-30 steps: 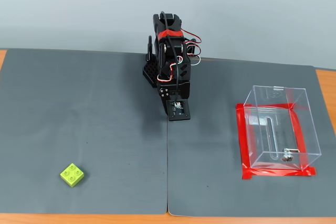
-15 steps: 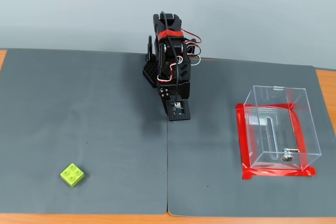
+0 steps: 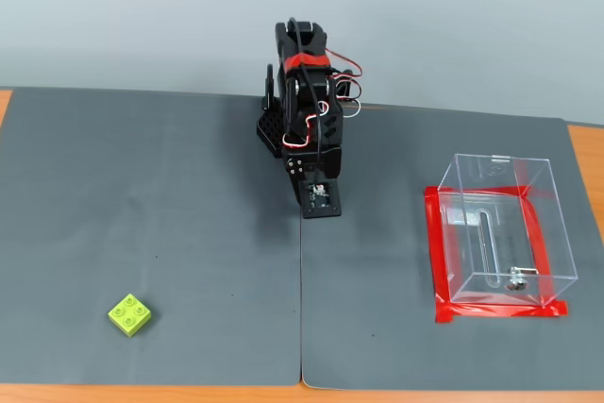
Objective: Pick the green lego block and place it into the transparent box
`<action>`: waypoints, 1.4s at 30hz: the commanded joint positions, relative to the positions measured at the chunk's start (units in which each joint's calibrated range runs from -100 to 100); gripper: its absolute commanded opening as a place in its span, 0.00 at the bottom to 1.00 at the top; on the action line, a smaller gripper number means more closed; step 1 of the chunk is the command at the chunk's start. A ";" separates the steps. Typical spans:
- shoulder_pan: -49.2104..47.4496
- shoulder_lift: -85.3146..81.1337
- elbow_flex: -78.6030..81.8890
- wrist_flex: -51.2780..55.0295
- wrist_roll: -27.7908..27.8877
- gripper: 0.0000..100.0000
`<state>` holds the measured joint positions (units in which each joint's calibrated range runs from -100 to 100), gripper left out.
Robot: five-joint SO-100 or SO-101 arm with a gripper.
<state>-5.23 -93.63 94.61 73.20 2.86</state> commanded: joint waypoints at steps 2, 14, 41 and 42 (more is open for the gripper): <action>0.20 11.86 -6.28 -6.01 -0.07 0.02; 2.66 35.26 -24.64 -9.92 -0.23 0.02; 27.13 84.34 -78.47 -10.35 -0.28 0.02; 27.13 85.79 -80.18 -10.35 -0.28 0.02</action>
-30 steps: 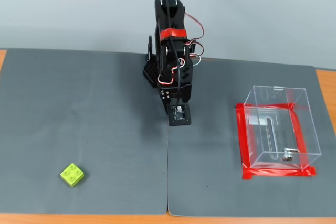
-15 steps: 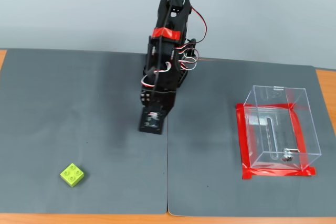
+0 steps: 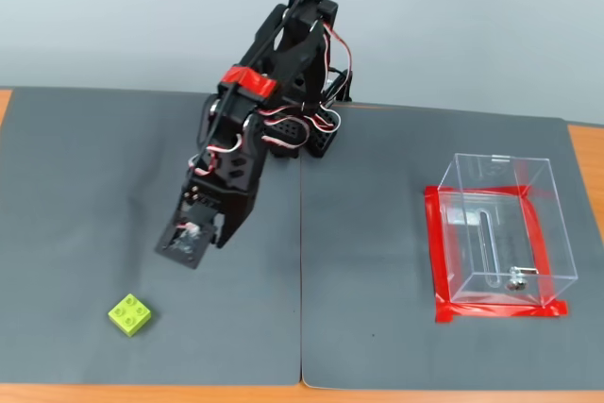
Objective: Pick the green lego block and place it into the transparent box
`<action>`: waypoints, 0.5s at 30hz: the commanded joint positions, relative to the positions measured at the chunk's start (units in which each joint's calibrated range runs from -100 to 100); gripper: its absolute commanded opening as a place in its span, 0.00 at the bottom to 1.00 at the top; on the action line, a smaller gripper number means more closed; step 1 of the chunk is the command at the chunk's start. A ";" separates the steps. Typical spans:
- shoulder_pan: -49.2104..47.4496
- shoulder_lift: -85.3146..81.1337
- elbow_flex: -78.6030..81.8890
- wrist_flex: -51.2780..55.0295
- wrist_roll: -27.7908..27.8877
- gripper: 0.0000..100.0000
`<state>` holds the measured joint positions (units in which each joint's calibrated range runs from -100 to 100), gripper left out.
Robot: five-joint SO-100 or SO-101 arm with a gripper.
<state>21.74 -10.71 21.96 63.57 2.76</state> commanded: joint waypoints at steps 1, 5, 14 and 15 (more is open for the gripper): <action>0.16 4.30 -9.25 -0.73 -0.18 0.02; 0.30 9.14 -14.95 -0.73 -0.18 0.02; 3.81 14.90 -19.20 -8.63 -0.18 0.02; 4.48 15.33 -19.20 -9.93 -0.13 0.02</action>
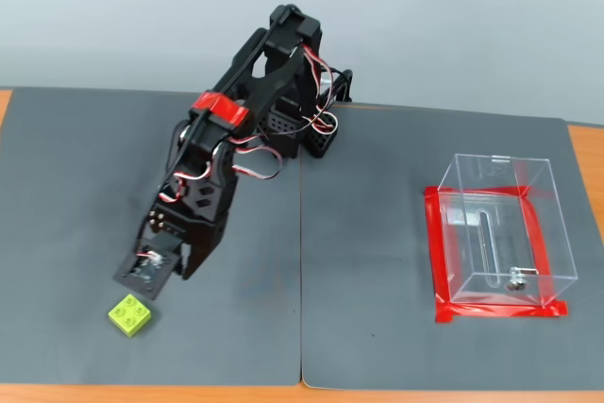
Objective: Pick the green lego block and place it into the transparent box
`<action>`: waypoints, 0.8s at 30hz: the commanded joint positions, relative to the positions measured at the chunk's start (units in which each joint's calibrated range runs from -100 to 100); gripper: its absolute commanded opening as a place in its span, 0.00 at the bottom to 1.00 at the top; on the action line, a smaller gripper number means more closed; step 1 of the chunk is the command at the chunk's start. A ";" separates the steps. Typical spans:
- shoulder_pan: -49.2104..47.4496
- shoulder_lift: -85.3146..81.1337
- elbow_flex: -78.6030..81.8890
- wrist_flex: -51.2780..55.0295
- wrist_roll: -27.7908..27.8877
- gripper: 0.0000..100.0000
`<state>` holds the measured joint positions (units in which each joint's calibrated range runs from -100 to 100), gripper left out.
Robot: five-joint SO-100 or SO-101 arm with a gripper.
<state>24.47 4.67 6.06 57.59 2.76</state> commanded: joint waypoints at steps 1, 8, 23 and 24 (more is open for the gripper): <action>2.43 0.37 -3.30 -5.16 -0.02 0.02; 5.41 4.10 -3.30 -13.06 0.29 0.02; 4.29 7.32 -3.39 -16.96 0.29 0.26; 3.84 7.49 -3.39 -16.96 0.29 0.27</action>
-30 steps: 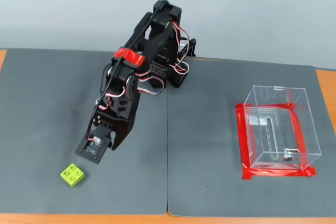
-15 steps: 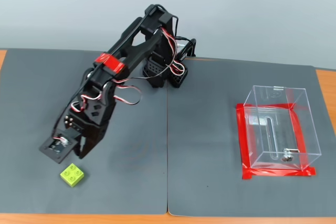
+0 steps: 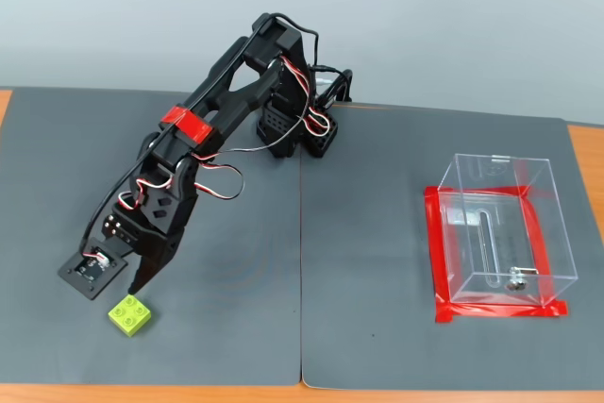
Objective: Pick the green lego block and place it into the transparent box
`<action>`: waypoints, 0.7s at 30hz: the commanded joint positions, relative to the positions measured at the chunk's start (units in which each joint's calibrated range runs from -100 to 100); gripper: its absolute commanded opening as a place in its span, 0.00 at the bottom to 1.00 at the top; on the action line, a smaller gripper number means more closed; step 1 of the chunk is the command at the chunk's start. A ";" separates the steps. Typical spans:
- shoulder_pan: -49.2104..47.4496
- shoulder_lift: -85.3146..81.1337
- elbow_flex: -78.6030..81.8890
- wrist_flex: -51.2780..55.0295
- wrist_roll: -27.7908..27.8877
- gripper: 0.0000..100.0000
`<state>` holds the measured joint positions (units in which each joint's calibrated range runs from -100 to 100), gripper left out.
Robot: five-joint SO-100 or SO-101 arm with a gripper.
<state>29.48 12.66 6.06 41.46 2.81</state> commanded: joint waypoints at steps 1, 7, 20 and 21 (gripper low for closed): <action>-1.46 -0.32 -3.39 -0.83 0.24 0.28; -2.81 1.12 -5.65 -0.83 -0.18 0.33; -2.51 8.07 -10.45 -0.92 0.19 0.33; -2.51 8.41 -10.45 -0.92 0.19 0.33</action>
<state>27.12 21.24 -1.03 41.28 2.81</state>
